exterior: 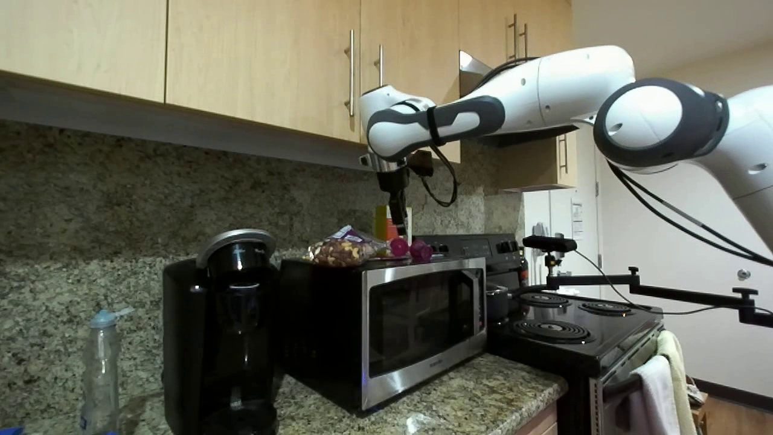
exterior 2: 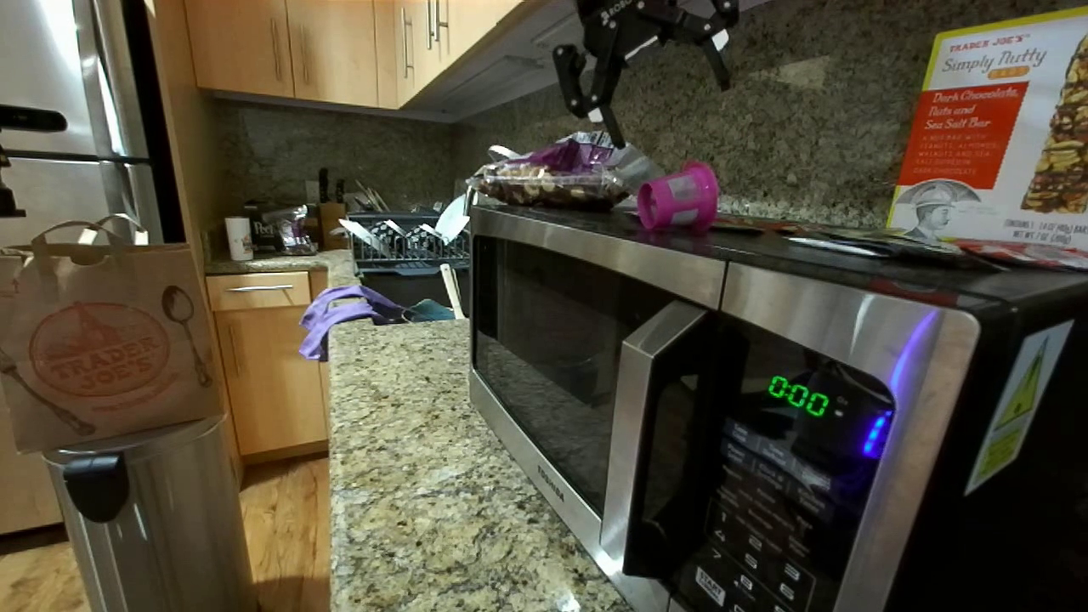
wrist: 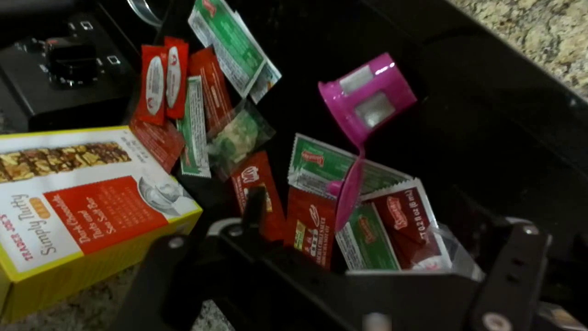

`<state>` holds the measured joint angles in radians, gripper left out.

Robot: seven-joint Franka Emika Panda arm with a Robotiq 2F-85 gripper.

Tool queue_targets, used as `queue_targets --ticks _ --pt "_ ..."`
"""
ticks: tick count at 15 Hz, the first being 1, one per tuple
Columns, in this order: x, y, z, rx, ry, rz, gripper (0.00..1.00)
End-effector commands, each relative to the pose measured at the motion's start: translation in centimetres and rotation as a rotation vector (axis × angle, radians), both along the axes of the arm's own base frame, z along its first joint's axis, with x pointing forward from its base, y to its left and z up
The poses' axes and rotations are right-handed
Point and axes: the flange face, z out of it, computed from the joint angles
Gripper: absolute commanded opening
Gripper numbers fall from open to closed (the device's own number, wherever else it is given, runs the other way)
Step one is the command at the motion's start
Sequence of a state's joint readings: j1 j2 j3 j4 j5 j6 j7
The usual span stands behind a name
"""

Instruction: Pick the bottle on the microwave and place it beside the Keurig machine

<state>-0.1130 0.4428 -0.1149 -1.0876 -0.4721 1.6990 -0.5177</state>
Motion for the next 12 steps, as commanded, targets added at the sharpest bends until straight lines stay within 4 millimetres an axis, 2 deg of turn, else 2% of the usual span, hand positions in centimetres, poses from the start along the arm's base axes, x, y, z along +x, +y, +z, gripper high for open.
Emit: queue_targets --ticks 1,9,10,11,12 --pt "1.3 -0.9 -0.6 0.037 -0.021 0.088 1.00" --pt "1.7 -2.9 -3.5 0.123 -0.006 0.078 1.00" --pt "1.8 -3.1 -3.7 0.129 -0.007 0.078 0.76" --pt "1.9 -3.2 -4.0 0.135 -0.013 0.068 0.74" --pt "2.0 -3.4 -4.2 0.139 -0.015 0.072 0.67"
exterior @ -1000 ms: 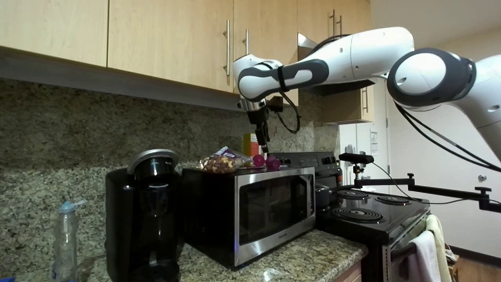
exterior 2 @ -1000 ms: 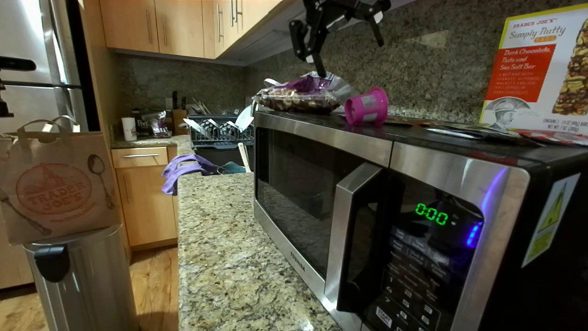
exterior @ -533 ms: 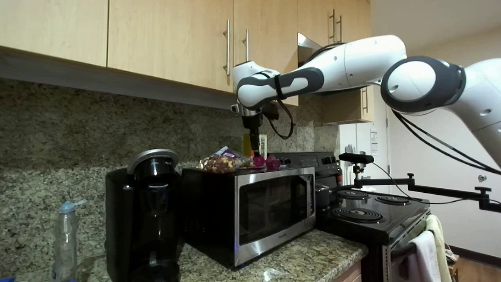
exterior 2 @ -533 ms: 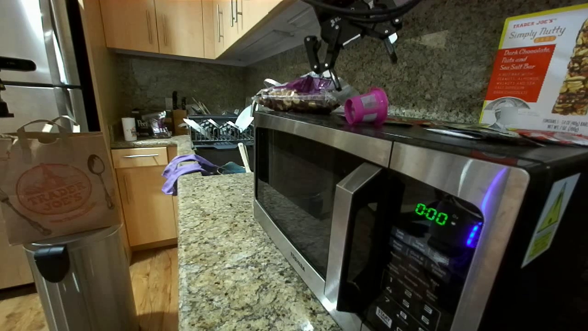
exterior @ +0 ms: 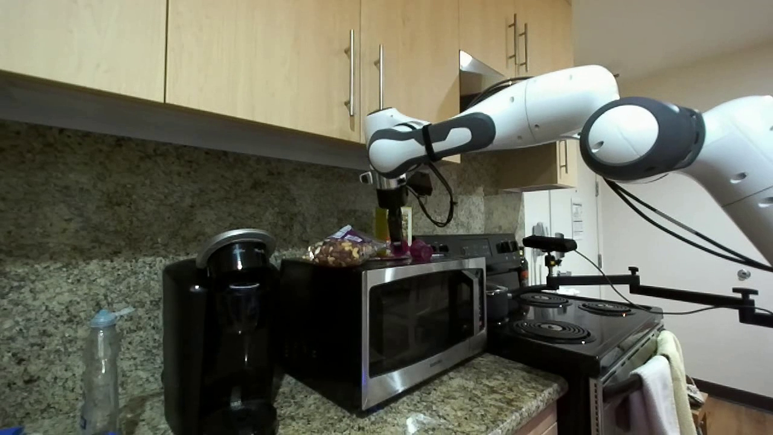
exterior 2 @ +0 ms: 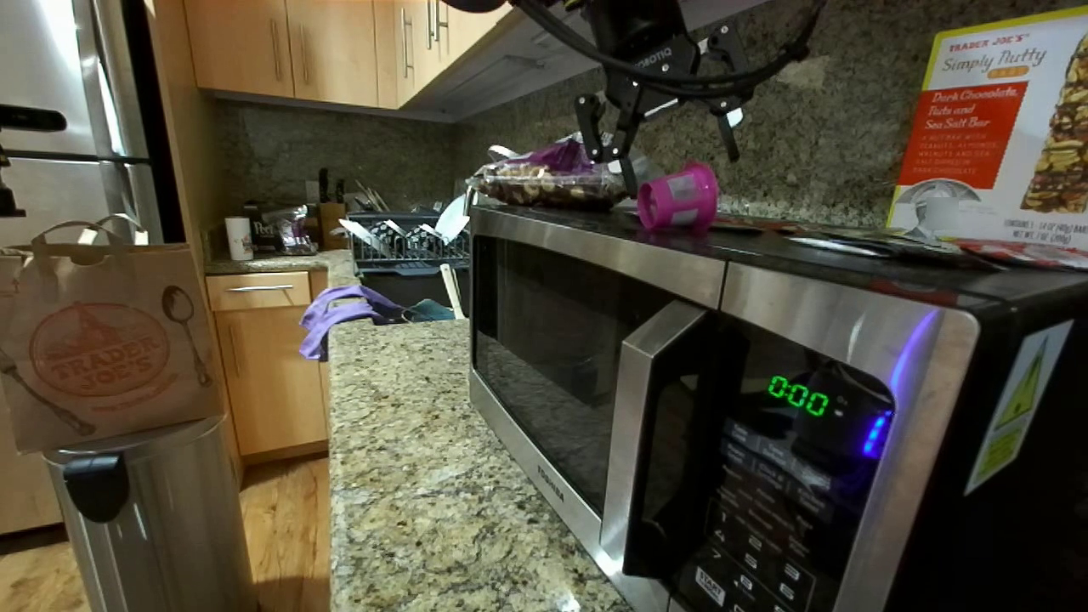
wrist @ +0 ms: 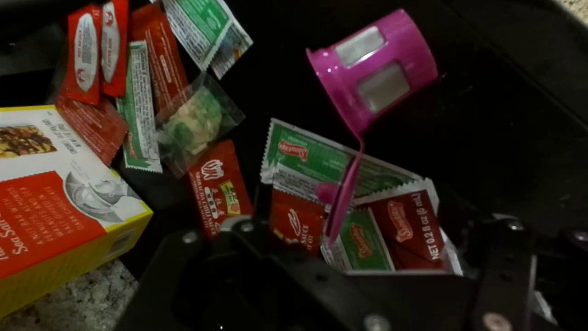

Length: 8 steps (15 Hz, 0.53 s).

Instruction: Pick the bottle on the microwave and place it beside the Keurig machine

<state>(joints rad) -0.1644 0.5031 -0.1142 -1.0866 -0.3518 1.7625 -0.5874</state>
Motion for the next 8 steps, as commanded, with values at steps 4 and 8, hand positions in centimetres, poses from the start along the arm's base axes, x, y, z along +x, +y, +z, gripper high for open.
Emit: queue_targets --ticks 4,8 --pt "0.88 -1.13 -0.75 0.048 -0.034 0.035 0.39" --pt "0.65 -0.90 -0.99 0.049 -0.012 0.012 0.14"
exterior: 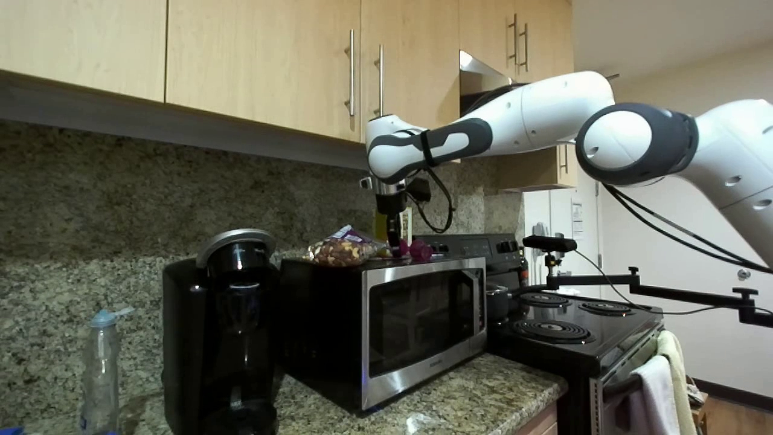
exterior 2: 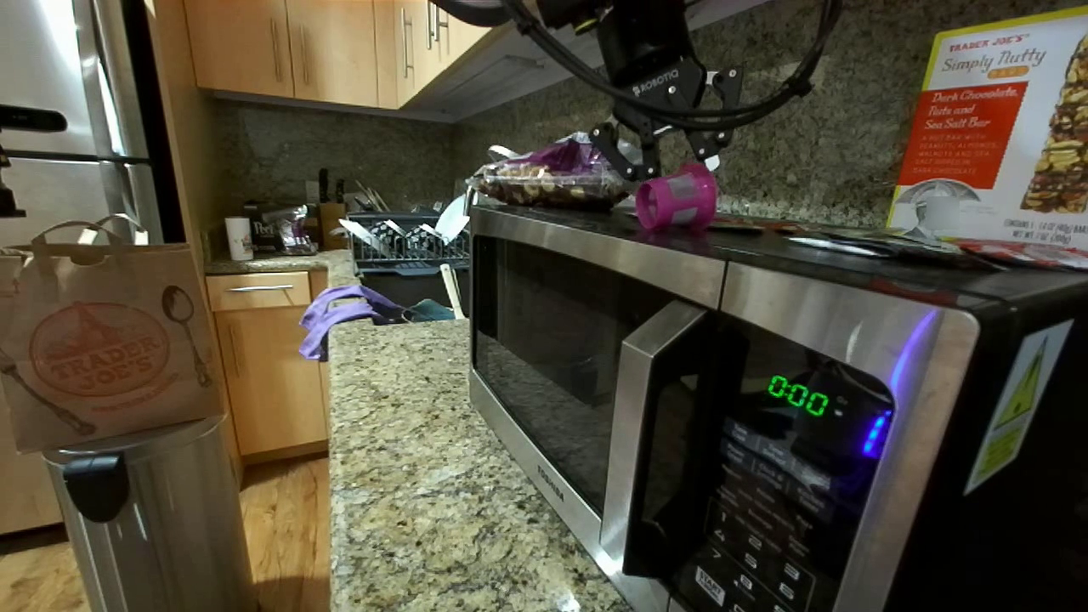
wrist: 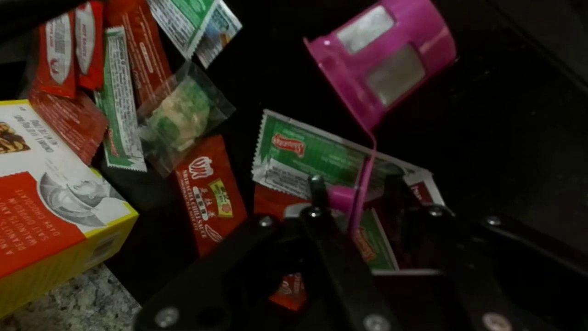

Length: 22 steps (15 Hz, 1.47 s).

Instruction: Pick the bottle on the microwave and place it beside the Keurig machine

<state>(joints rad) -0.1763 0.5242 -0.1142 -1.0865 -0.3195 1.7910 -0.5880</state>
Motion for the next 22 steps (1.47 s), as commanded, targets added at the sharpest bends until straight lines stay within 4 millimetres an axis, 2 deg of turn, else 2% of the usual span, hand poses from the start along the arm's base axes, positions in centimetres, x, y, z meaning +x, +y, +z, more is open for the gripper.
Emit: queue_targets --ticks 1,2,5,9,12,14,16,19,22 --pt "0.0 -0.2 0.5 0.017 -0.001 0.010 0.11" --pt "-0.2 -0.1 0.5 0.017 0.001 0.004 0.07" --pt "-0.5 0.2 1.1 0.017 -0.010 -0.022 0.11" --pt "-1.1 1.6 3.2 -0.006 -0.143 -0.217 0.11" --pt "-1.5 4.4 6.1 0.011 -0.245 -0.206 0.11" --pt "-1.6 7.2 7.6 -0.006 -0.286 -0.132 0.11" --pt "-2.1 10.0 6.9 -0.066 -0.249 -0.032 0.11" --pt "-3.2 14.0 7.2 -0.138 -0.238 0.092 0.11" --pt "-5.1 16.8 7.4 -0.087 -0.213 0.202 0.11"
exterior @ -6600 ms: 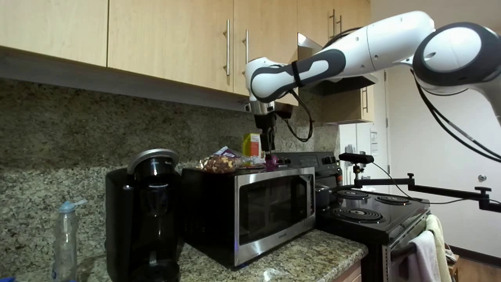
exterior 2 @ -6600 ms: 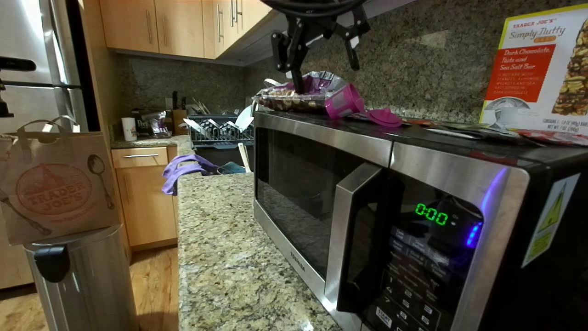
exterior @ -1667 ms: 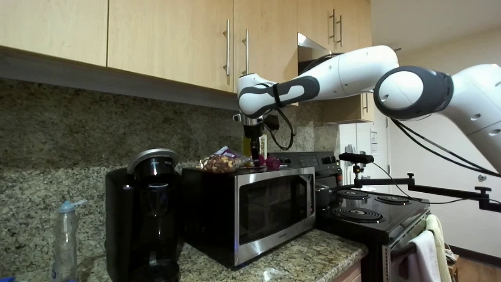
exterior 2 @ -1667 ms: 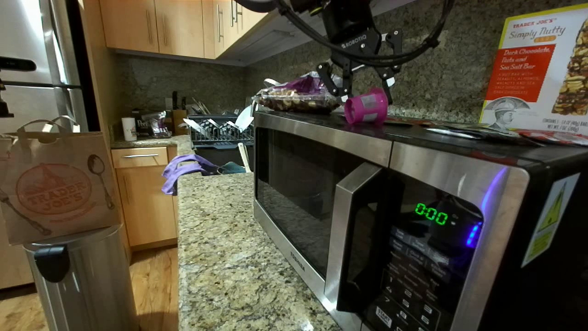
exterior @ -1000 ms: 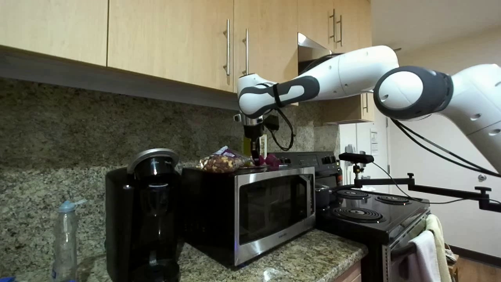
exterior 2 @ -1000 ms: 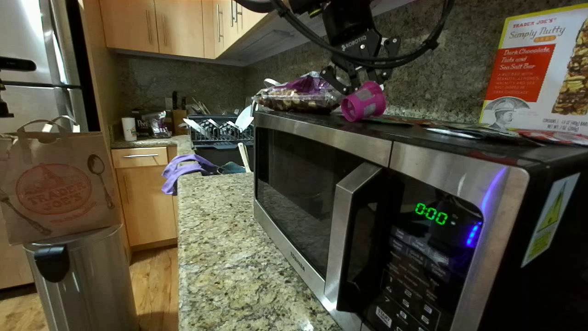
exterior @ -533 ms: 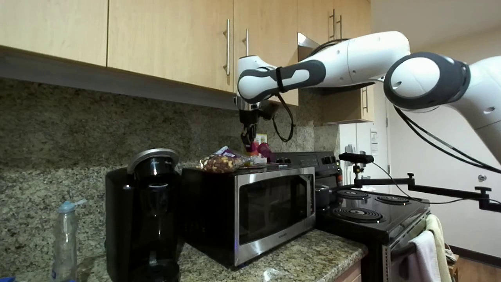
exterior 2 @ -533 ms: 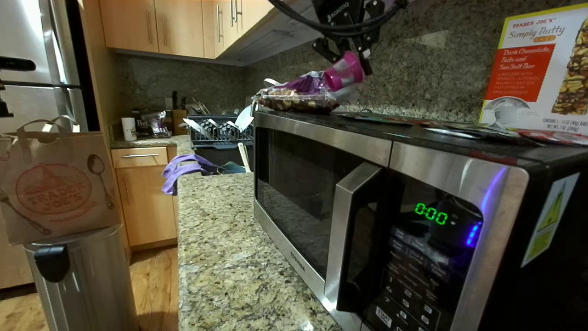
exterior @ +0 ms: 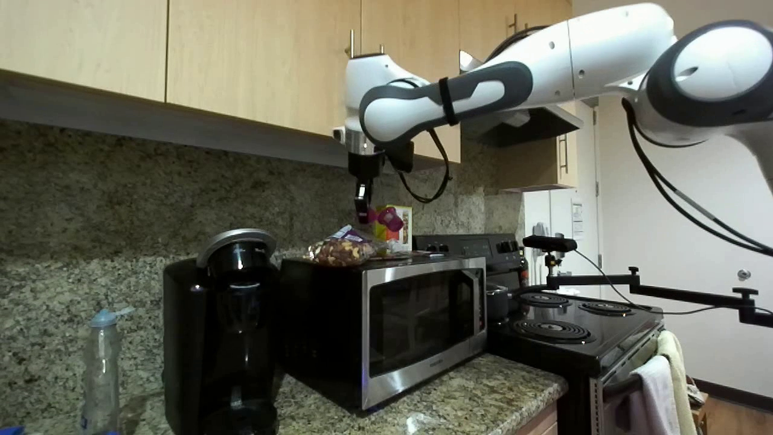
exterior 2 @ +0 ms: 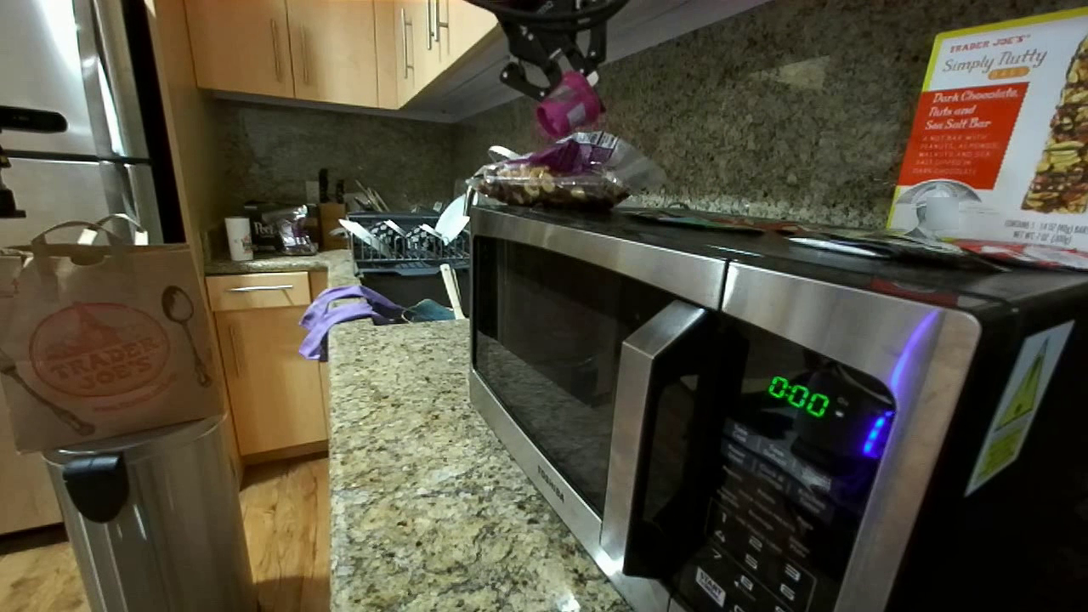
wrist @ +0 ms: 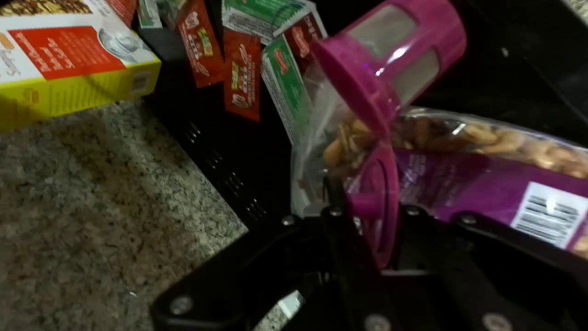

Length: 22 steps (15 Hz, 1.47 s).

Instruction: Pick the bottle on the microwave and place it beside the Keurig machine

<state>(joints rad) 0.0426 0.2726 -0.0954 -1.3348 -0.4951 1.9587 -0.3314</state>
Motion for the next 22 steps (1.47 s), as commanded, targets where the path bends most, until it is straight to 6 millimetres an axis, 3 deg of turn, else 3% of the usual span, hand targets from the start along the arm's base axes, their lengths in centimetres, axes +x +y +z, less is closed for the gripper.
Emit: queue_targets --ticks 1,4,5,8,9,10,12,17,20,22 --pt "-3.9 2.0 -0.2 0.028 0.080 0.130 0.11" --pt "-6.8 2.8 0.2 -0.005 0.107 0.154 0.11" --pt "-3.8 2.7 -0.2 0.009 0.082 0.123 0.18" --pt "-5.8 2.9 0.3 0.010 0.089 0.130 0.18" --pt "-6.0 2.9 0.4 0.011 0.089 0.131 0.18" --pt "-6.1 2.9 0.3 0.011 0.090 0.131 0.11" --pt "-5.8 4.2 0.2 0.065 0.101 0.195 0.11" --pt "-4.6 12.7 -4.2 0.092 0.092 0.334 0.11" --pt "-3.7 18.9 -8.7 0.117 0.114 0.492 0.11" --pt "-4.2 22.4 -11.8 0.135 0.158 0.592 0.11"
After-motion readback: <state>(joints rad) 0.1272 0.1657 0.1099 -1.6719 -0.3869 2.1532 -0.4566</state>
